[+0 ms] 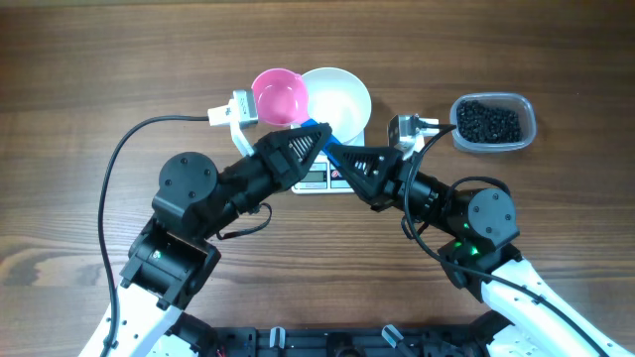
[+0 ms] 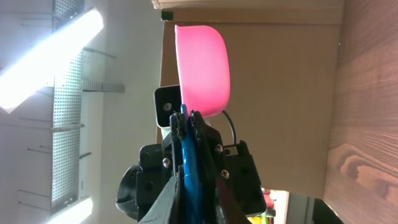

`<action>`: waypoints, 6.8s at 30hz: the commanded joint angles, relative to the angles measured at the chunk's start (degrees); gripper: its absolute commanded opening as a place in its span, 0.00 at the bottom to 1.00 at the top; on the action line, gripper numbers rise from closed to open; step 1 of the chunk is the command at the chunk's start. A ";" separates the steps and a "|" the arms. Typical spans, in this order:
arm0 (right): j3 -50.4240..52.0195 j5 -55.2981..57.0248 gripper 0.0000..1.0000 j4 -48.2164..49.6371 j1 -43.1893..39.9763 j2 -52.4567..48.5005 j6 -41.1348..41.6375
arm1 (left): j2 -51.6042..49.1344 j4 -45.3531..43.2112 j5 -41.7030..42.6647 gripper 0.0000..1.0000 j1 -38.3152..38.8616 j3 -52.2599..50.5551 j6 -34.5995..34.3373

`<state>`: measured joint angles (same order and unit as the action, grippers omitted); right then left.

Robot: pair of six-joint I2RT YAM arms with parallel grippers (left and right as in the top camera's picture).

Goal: Scoop item into bowl and weigh 150g on scale

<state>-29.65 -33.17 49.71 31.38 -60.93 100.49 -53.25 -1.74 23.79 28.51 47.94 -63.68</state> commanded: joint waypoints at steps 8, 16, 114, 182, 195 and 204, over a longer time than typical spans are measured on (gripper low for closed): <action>-1.18 2.12 0.04 -0.02 0.28 -0.11 -1.84 | -0.11 0.26 0.39 0.85 0.37 -0.09 0.20; -1.18 9.62 0.04 -3.17 0.17 -0.09 -9.01 | -0.11 4.42 0.85 1.00 0.37 -0.09 0.22; -48.98 31.28 0.04 -103.73 -15.50 1.44 -71.01 | -20.35 57.66 -20.94 1.00 6.75 14.64 30.25; -48.98 29.33 0.04 -103.49 -15.50 0.44 -76.35 | -42.56 30.14 -33.09 1.00 10.14 7.17 26.25; -49.00 29.31 0.04 -102.86 -15.50 -0.35 -76.30 | -42.56 28.30 -35.74 1.00 10.10 7.17 27.47; -49.00 29.31 0.04 -101.63 -15.50 -0.37 -76.32 | -43.19 26.99 -35.87 1.00 10.12 7.17 27.45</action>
<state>-77.82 -3.38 -52.58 16.05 -61.14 25.19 -95.07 25.82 -10.76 38.63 55.55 -37.12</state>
